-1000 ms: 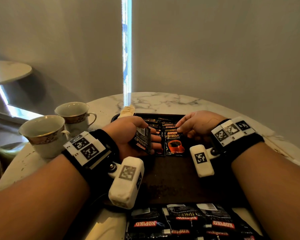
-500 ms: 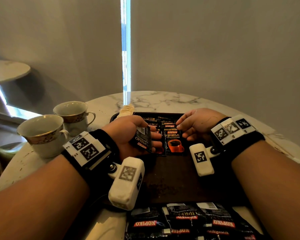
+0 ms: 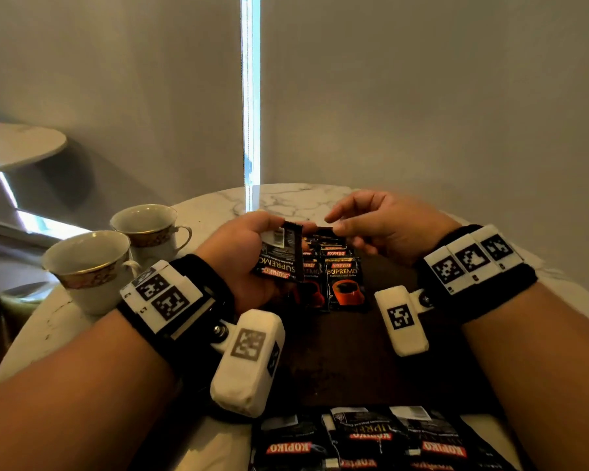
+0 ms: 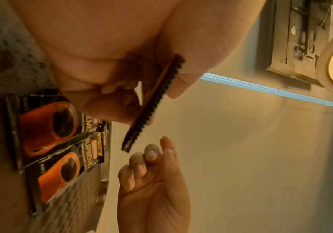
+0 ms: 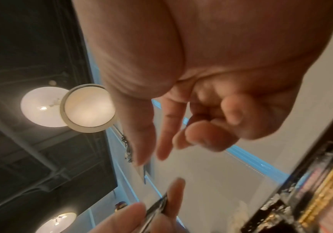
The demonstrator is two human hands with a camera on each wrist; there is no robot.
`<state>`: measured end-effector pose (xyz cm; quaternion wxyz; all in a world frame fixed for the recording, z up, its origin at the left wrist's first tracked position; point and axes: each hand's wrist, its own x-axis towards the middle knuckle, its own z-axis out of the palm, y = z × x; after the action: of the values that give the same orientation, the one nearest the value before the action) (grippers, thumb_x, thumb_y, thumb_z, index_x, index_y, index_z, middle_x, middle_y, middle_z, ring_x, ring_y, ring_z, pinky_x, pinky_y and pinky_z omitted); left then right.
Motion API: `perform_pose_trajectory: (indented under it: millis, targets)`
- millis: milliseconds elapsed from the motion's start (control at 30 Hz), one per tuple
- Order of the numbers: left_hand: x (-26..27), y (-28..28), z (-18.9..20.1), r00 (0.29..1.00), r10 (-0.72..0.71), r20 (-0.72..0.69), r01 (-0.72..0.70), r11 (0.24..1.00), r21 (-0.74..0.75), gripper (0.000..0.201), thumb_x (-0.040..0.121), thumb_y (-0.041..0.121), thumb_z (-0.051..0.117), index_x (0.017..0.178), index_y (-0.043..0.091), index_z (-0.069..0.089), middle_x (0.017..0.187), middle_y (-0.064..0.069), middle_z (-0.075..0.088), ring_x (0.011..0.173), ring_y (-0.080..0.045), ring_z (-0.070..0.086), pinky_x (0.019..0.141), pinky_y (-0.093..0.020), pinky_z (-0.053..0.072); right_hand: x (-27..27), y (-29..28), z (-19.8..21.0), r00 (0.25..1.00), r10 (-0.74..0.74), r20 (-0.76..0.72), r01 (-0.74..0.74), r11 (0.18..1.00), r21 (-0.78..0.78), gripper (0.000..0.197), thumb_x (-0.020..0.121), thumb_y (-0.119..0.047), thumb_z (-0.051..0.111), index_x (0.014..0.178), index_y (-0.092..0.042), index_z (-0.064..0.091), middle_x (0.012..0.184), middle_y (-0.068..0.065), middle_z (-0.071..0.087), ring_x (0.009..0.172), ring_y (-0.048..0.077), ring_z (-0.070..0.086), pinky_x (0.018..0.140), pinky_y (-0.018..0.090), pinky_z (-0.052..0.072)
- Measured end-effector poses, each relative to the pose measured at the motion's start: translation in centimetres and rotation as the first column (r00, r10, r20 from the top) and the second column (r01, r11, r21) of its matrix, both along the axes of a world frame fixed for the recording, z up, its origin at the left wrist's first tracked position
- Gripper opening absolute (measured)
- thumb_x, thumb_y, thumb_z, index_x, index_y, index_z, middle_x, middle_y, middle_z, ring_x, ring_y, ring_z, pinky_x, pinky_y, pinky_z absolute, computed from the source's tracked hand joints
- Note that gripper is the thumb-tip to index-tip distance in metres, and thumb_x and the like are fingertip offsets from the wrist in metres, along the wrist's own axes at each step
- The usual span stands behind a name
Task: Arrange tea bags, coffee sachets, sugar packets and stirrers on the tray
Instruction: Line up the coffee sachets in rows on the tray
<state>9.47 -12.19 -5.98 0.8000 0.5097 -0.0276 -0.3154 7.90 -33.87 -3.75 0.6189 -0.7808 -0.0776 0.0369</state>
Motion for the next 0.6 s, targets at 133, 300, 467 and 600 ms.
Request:
perform_pose_trajectory:
  millis: [133,300,467,600]
  targets:
    - [0.1,0.2,0.5,1.000,0.007,0.007,-0.007,1.000,-0.005,0.048,0.100,0.029,0.037,0.135,0.006,0.061,0.113,-0.017,0.066,0.087,-0.030,0.064,0.067,-0.035,0.048,-0.6,1.0,0.4,0.984,0.176,0.036,-0.176,0.984,-0.013,0.023,0.066,-0.012,0.083,0.087,-0.020,0.077,0.075,0.001,0.069,0.053,0.011,0.051,0.051,0.024,0.042]
    - [-0.3,0.0,0.5,0.993,0.100,0.058,-0.101,0.995,0.013,0.035,0.105,0.019,0.036,0.122,0.012,0.066,0.094,-0.013,0.068,0.054,-0.017,0.064,0.037,-0.019,0.043,-1.0,1.7,0.6,0.969,0.246,0.002,-0.241,0.954,-0.178,0.040,0.059,-0.016,0.090,0.095,-0.026,0.078,0.085,0.002,0.070,0.067,0.011,0.062,0.063,0.028,0.048]
    - [-0.4,-0.2,0.3,0.983,0.144,0.110,-0.143,0.990,-0.016,0.028,0.105,0.009,0.038,0.118,0.014,0.062,0.094,-0.012,0.063,0.061,-0.018,0.065,0.046,-0.023,0.054,-1.1,2.1,0.5,0.983,0.175,0.047,-0.162,0.964,-0.210,0.038,0.061,-0.014,0.090,0.095,-0.025,0.078,0.091,0.007,0.071,0.084,0.020,0.067,0.078,0.035,0.054]
    - [-0.3,-0.2,0.2,0.983,0.148,0.110,-0.146,0.989,-0.025,0.026,0.105,0.007,0.040,0.119,0.012,0.061,0.096,-0.013,0.063,0.059,-0.017,0.066,0.049,-0.024,0.056,-1.6,2.5,0.8,0.981,0.167,0.100,-0.140,0.961,-0.239,0.034,0.059,-0.022,0.087,0.092,-0.027,0.078,0.090,0.006,0.072,0.086,0.019,0.069,0.082,0.036,0.056]
